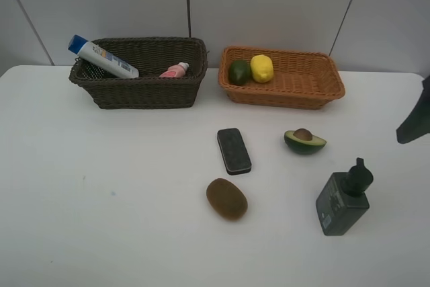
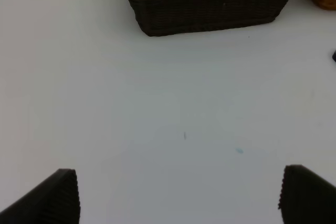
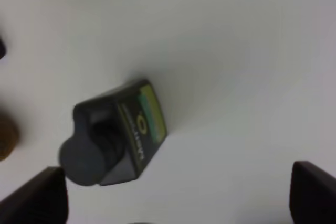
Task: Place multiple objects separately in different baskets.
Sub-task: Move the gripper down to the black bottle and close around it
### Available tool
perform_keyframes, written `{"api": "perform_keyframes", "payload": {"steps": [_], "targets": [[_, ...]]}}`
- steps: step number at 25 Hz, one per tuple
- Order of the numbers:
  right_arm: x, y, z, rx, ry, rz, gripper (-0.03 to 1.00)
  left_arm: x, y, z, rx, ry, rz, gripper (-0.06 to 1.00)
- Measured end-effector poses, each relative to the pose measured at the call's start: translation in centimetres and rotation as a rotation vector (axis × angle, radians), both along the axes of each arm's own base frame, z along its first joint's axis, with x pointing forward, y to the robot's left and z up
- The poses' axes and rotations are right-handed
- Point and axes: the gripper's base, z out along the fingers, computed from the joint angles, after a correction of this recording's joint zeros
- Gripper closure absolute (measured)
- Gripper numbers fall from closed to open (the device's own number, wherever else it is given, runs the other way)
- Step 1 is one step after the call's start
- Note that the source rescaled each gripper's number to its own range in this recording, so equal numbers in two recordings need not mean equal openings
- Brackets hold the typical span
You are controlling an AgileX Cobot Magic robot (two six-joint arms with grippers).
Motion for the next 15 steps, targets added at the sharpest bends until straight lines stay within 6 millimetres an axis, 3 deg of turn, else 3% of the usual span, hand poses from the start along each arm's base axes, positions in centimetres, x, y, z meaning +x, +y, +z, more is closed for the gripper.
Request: {"api": "perform_keyframes", "payload": {"steps": [7,15], "targets": [[-0.6,4.0,-0.3,-0.044,0.034,0.132,-0.03,0.0,0.0,0.0,0.0,0.0,0.0,-0.05],[-0.5,8.4,-2.2,-0.13,0.1,0.257,-0.03,0.0,0.0,0.0,0.0,0.0,0.0,-0.05]]}}
